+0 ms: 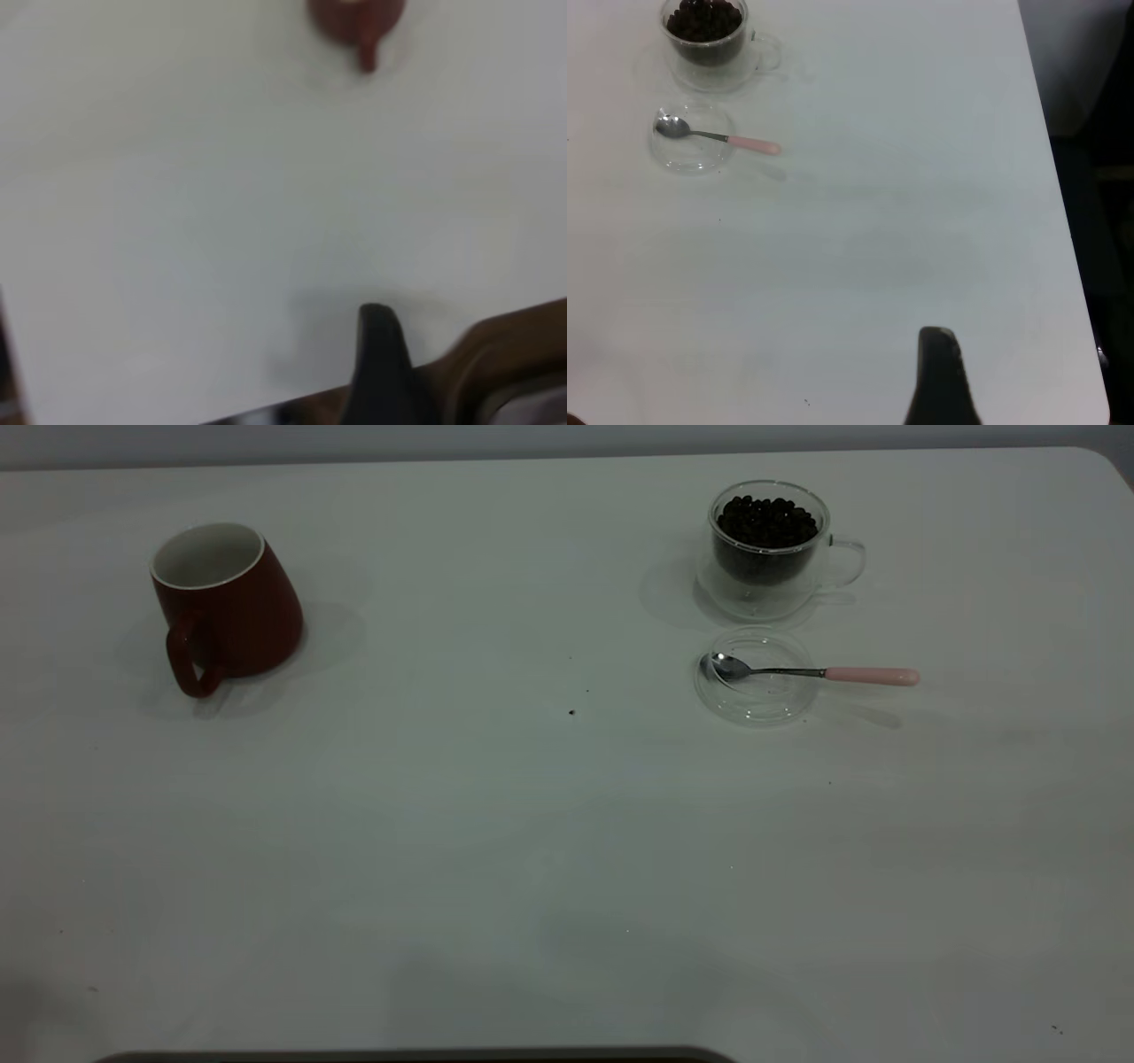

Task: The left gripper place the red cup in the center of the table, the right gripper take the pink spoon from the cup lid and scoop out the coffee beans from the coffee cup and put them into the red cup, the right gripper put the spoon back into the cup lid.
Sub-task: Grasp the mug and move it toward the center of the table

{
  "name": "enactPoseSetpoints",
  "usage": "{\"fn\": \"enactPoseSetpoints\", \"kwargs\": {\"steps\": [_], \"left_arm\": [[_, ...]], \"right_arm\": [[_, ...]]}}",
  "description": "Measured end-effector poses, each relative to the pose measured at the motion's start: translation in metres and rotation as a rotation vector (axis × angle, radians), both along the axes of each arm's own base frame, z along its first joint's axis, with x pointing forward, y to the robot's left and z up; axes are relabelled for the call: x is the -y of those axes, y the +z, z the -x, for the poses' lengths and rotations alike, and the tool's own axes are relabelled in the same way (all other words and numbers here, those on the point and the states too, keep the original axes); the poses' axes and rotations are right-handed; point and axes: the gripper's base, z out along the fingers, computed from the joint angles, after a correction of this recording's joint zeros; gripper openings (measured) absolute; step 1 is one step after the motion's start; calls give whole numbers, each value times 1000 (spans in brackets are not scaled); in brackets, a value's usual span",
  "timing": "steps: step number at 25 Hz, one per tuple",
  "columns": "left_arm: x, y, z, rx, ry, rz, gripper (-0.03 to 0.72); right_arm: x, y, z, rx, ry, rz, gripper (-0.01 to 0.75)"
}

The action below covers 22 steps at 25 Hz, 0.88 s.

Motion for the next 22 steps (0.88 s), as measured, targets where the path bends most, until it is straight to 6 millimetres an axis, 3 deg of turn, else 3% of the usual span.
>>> {"fn": "enactPoseSetpoints", "kwargs": {"steps": [4,10,22], "left_arm": [[-1,-24,-47,-93,-76,-103,586],[2,-69,-115,-84,-218,-208,586],[-2,-165,-228,-244,-688,-600,586]], "right_arm": [[0,0,0,0,0,0,573],[0,0,0,0,0,0,573],[0,0,0,0,0,0,573]]}}
